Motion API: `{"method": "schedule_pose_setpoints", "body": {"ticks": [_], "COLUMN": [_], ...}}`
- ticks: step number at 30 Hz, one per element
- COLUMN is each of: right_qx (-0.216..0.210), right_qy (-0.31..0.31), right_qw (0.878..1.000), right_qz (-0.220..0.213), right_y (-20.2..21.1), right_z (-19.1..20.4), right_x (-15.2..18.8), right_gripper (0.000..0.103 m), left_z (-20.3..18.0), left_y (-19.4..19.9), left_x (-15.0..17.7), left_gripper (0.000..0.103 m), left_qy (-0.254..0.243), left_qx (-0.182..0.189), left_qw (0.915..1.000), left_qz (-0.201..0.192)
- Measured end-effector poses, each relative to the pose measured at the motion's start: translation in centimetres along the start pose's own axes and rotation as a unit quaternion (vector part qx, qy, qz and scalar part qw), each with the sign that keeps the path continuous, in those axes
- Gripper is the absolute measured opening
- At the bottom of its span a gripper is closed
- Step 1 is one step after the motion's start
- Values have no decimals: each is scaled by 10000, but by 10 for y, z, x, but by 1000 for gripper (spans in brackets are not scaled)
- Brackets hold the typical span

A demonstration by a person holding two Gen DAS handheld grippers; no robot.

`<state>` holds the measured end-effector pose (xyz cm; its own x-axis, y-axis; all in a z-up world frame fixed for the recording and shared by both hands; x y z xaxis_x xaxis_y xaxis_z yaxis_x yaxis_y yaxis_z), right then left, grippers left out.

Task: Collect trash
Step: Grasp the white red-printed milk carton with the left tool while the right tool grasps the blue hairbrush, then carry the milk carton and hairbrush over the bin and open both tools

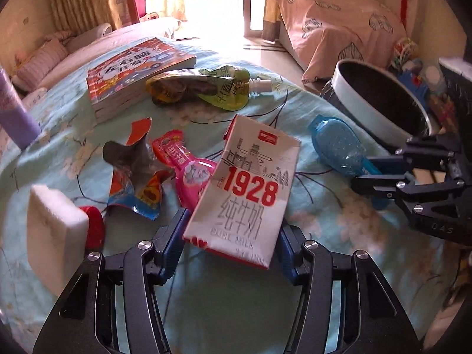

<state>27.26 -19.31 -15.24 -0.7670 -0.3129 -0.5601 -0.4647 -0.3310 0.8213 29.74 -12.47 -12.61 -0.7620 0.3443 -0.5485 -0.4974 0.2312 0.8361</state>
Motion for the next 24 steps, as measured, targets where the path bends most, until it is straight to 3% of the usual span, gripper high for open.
{"method": "schedule_pose_setpoints", "body": {"ticks": [2, 10, 24], "right_qx": [-134, -498, -306], "right_qy": [-347, -1209, -1756], "right_qw": [9993, 9897, 9781], "right_qz": [-40, -583, -1080], "right_y": [6, 40, 89], "right_z": [-5, 2, -18], "right_x": [5, 25, 47], "right_gripper": [19, 18, 18], "left_z": [-1, -18, -75], "left_y": [8, 39, 55], "left_x": [3, 17, 12], "left_gripper": [48, 48, 48], "left_qy": [154, 609, 516], "left_qx": [93, 434, 772], "left_qw": [9998, 9965, 9943], "left_qz": [-77, -374, -520]}}
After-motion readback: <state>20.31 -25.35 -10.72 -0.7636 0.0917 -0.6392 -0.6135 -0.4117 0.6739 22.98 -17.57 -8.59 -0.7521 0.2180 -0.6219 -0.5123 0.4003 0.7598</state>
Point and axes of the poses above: each gripper's, at about its wrist camera, not at the fingertips, and y roughly against the way its jaws point, z to its left, x to its underside, the point moved 9 cm from there along -y, roughly the way its jaws point, and after that the axes turned 2 degrees about z, right-handed, at the moved point
